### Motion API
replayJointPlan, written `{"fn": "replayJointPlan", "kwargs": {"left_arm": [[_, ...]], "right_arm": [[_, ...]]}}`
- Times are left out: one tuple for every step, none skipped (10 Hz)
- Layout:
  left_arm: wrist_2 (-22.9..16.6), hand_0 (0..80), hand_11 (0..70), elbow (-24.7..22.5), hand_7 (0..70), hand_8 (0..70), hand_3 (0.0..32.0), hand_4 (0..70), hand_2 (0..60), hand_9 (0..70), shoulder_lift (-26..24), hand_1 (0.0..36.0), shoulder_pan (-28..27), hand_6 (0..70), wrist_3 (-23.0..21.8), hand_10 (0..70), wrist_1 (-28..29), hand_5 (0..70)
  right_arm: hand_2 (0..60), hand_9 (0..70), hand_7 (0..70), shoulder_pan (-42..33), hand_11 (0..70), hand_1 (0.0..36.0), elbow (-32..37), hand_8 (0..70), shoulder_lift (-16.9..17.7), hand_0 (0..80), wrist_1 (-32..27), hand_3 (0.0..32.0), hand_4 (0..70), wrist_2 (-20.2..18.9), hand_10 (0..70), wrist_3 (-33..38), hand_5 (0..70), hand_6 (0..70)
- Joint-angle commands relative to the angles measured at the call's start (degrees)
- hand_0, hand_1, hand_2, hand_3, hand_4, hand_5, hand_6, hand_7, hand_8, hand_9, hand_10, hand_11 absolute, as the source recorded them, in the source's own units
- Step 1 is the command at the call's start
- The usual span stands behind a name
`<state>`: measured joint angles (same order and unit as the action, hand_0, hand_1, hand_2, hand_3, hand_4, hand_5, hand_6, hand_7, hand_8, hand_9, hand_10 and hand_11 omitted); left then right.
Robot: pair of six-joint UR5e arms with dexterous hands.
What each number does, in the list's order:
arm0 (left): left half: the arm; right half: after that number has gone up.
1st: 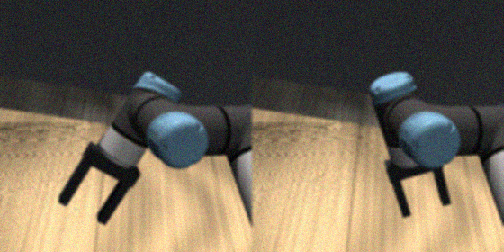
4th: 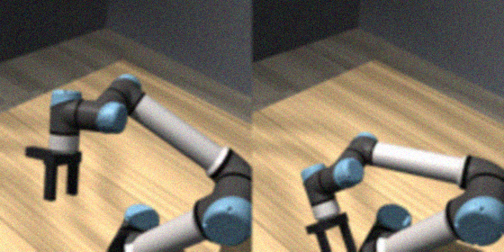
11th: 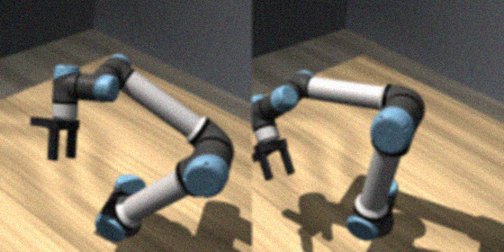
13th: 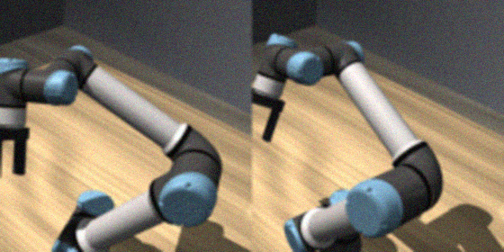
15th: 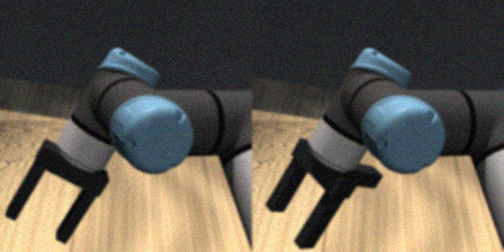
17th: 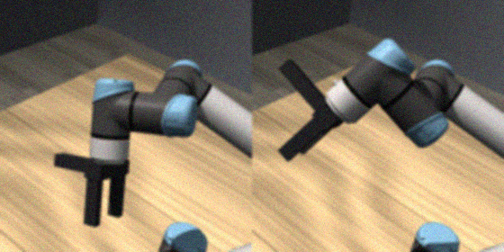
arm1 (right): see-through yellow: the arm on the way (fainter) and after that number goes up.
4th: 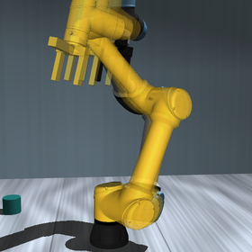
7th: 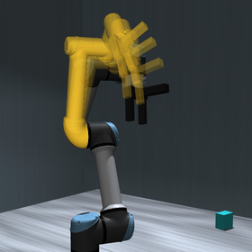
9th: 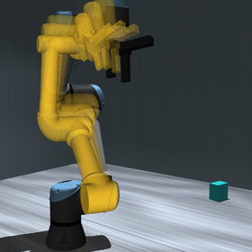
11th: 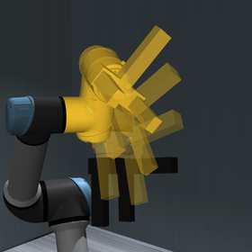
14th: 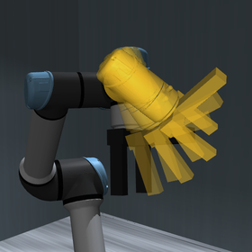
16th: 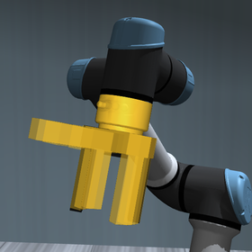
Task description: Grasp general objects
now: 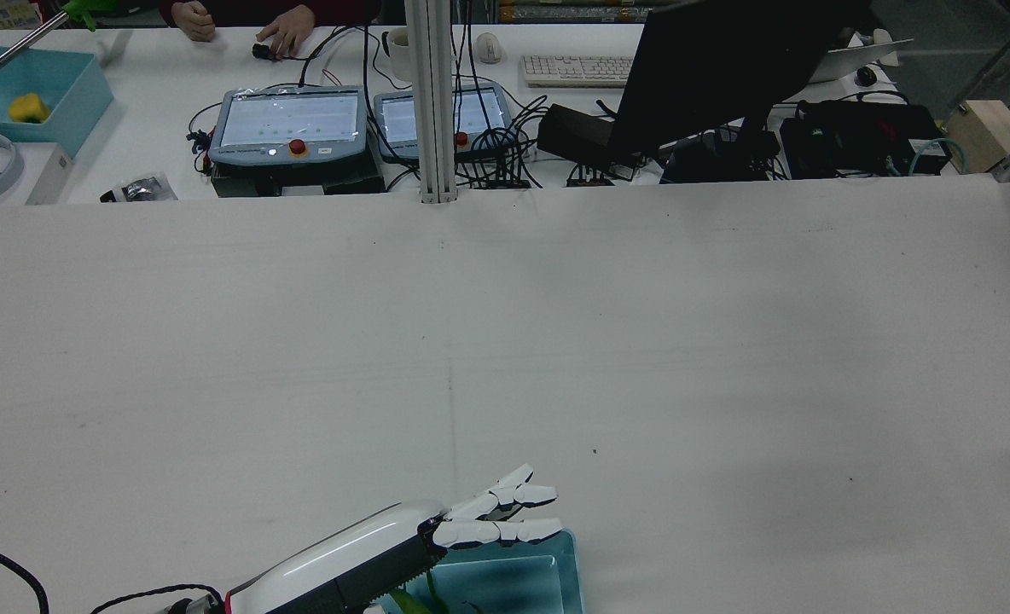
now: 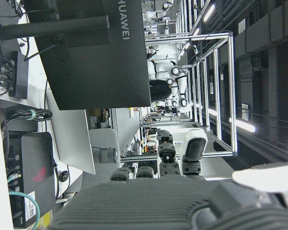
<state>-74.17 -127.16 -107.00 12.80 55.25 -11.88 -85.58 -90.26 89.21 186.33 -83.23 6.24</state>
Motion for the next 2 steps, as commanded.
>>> {"fn": "replayJointPlan", "kwargs": {"left_arm": [[-2.9, 50.5, 2.1, 7.3, 16.8, 0.1, 0.0, 14.9, 0.0, 1.9, 0.1, 14.2, 16.1, 0.0, -8.5, 0.7, -0.6, 0.0], [-5.7, 50.4, 3.4, 11.0, 18.1, 0.9, 0.0, 26.7, 0.0, 2.2, 0.5, 12.5, 22.2, 0.3, -12.1, 1.8, 3.5, 2.8]], "right_arm": [[0.0, 0.0, 0.0, 0.1, 0.0, 0.0, 0.0, 0.0, 0.0, 0.0, 0.0, 0.0, 0.0, 0.0, 0.0, 0.0, 0.0, 0.0], [0.0, 0.0, 0.0, 0.0, 0.0, 0.0, 0.0, 0.0, 0.0, 0.0, 0.0, 0.0, 0.0, 0.0, 0.0, 0.0, 0.0, 0.0]]}}
